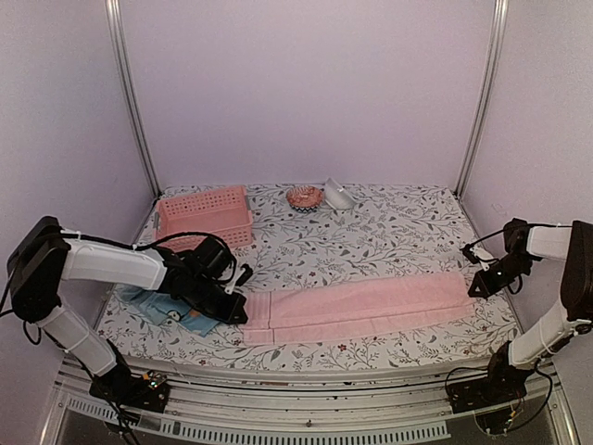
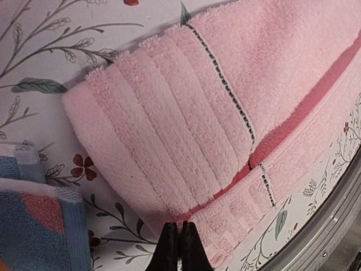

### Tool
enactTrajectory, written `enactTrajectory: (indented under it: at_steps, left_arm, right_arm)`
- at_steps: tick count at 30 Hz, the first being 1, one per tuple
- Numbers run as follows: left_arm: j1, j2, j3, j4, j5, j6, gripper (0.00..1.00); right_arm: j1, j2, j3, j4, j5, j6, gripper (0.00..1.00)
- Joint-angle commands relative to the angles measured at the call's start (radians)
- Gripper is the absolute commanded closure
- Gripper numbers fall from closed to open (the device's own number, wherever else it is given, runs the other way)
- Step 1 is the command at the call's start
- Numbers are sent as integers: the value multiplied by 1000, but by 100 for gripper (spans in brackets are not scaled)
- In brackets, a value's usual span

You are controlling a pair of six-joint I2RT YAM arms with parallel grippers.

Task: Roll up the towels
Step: Fold the towel at the center of the board.

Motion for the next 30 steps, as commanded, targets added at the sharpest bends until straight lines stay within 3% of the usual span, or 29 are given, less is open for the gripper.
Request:
enactTrajectory:
  at_steps: [1, 9, 20, 30]
  left_arm:
    - [-19, 7, -2, -41, 7, 15, 100]
    - [-73, -128, 18, -39, 7, 27, 100]
    - [-128, -110, -12, -66, 22, 16, 100]
    - [-173, -183, -62, -51, 80, 25, 100]
  right_arm:
    - [-6, 2, -17, 31, 28, -12, 97]
    - [-10, -63, -6, 21, 36, -8, 97]
    - [-56, -69, -4, 22, 53, -24, 97]
    - [-98, -120, -43, 13, 38, -86, 97]
